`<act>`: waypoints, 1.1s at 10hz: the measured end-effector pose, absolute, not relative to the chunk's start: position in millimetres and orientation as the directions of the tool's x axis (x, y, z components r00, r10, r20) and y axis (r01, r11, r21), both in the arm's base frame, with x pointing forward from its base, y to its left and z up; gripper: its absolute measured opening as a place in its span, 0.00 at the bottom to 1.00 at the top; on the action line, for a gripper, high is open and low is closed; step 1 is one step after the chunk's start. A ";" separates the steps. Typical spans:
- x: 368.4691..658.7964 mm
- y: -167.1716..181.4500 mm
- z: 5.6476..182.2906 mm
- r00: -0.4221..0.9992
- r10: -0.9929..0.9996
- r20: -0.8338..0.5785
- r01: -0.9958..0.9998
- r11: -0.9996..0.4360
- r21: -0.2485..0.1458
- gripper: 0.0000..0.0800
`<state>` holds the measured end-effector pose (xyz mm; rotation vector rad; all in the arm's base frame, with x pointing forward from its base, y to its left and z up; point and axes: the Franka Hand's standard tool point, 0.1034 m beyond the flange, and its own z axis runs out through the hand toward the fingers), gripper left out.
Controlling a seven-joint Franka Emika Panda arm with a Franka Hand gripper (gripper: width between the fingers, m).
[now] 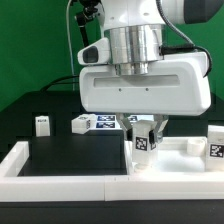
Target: Assemble square table
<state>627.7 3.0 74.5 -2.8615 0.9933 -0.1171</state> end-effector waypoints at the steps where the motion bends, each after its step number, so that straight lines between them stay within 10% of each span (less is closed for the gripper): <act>1: 627.8 2.1 73.9 0.733 -0.680 0.027 -0.672 -0.729 -0.131 0.37; 7: 622.3 -5.5 71.1 -0.119 -0.971 -0.209 -0.982 0.146 -0.120 0.37; 10: 621.6 -4.7 70.3 -0.024 -0.982 -0.185 -0.990 0.049 -0.132 0.37; 11: 621.8 -1.5 70.5 0.157 -0.978 -0.135 -0.979 -0.137 -0.149 0.65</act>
Offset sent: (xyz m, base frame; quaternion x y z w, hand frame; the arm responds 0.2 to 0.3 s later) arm 0.0004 -0.0004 -0.0054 -0.0025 -0.0241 0.2846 0.9583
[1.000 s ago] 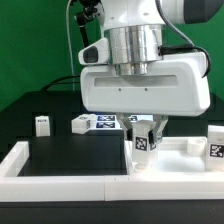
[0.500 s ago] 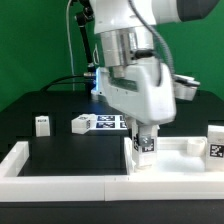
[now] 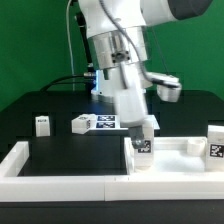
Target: Assemble square table
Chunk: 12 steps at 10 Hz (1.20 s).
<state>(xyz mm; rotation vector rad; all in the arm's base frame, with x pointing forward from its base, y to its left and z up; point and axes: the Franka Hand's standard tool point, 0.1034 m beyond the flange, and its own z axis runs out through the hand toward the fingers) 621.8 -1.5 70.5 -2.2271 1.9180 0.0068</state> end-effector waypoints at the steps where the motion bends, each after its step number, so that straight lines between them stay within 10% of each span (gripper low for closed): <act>1: 623.5 1.1 72.2 0.327 -0.941 -0.085 -0.937 -0.312 -0.155 0.65; 3: 624.8 1.5 72.2 0.537 -0.843 -0.034 -0.834 -0.525 -0.168 0.80; 9: 627.8 15.2 75.2 0.915 -0.398 0.070 -0.388 -0.914 -0.121 0.81; 12: 626.9 14.4 74.0 0.868 -0.493 0.055 -0.484 -0.866 -0.125 0.49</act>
Offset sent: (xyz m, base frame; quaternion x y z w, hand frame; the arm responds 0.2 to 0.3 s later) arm 0.0000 0.0000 0.0000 0.0000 0.0000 -0.1938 0.9810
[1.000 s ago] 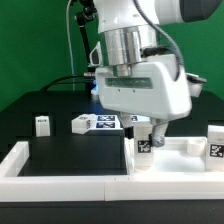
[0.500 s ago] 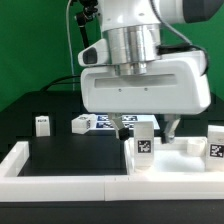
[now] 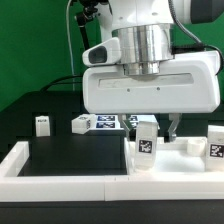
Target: Assemble square table
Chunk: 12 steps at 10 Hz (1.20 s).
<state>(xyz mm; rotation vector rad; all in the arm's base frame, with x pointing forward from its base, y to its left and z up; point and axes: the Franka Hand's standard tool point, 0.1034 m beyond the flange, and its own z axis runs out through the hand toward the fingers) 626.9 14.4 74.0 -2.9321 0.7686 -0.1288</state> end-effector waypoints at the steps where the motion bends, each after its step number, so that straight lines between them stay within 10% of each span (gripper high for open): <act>1: 624.6 8.9 71.8 0.826 -0.561 0.043 -0.554 -0.824 -0.121 0.38; 4: 626.7 4.5 71.1 0.649 -0.761 -0.003 -0.755 -0.644 -0.122 0.37; 9: 626.9 4.3 69.4 -0.043 -0.976 -0.212 -0.995 0.061 -0.080 0.37; 12: 626.5 5.6 69.2 0.035 -0.980 -0.198 -0.996 -0.017 -0.092 0.37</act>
Offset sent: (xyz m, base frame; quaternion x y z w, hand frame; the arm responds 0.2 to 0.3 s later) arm 0.0082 -0.0100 -0.0011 -0.0203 -0.0151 0.2256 0.9739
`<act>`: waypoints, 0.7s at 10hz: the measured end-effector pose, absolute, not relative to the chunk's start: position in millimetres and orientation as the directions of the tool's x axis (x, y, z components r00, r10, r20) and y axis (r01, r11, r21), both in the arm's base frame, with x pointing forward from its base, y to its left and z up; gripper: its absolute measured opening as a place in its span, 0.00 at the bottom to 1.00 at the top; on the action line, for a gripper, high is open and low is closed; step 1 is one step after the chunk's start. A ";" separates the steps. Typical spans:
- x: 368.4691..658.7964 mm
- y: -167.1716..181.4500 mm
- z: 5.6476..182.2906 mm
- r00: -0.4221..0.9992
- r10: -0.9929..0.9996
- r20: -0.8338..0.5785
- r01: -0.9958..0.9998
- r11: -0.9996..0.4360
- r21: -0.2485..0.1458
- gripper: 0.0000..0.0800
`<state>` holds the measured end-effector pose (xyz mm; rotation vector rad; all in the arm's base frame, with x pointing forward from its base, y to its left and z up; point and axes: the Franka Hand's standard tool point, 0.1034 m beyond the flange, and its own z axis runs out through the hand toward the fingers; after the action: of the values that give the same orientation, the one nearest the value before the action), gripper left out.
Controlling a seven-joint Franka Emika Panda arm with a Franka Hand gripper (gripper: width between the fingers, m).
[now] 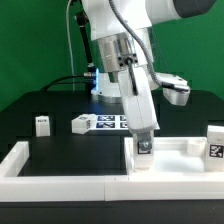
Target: Assemble square table
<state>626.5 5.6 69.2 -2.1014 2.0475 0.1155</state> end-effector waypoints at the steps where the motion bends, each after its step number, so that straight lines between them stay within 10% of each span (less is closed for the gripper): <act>1: 626.3 7.7 70.1 0.258 -0.954 -0.151 -0.963 -0.241 -0.118 0.62; 7: 624.1 4.3 69.3 0.789 -0.614 -0.036 -0.612 -0.777 -0.149 0.81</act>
Offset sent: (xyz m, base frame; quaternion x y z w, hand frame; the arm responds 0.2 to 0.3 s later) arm 0.0000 0.0000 0.0000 0.0000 0.0000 -0.1938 0.9810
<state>624.1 4.3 69.3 -2.8247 0.9741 -0.0215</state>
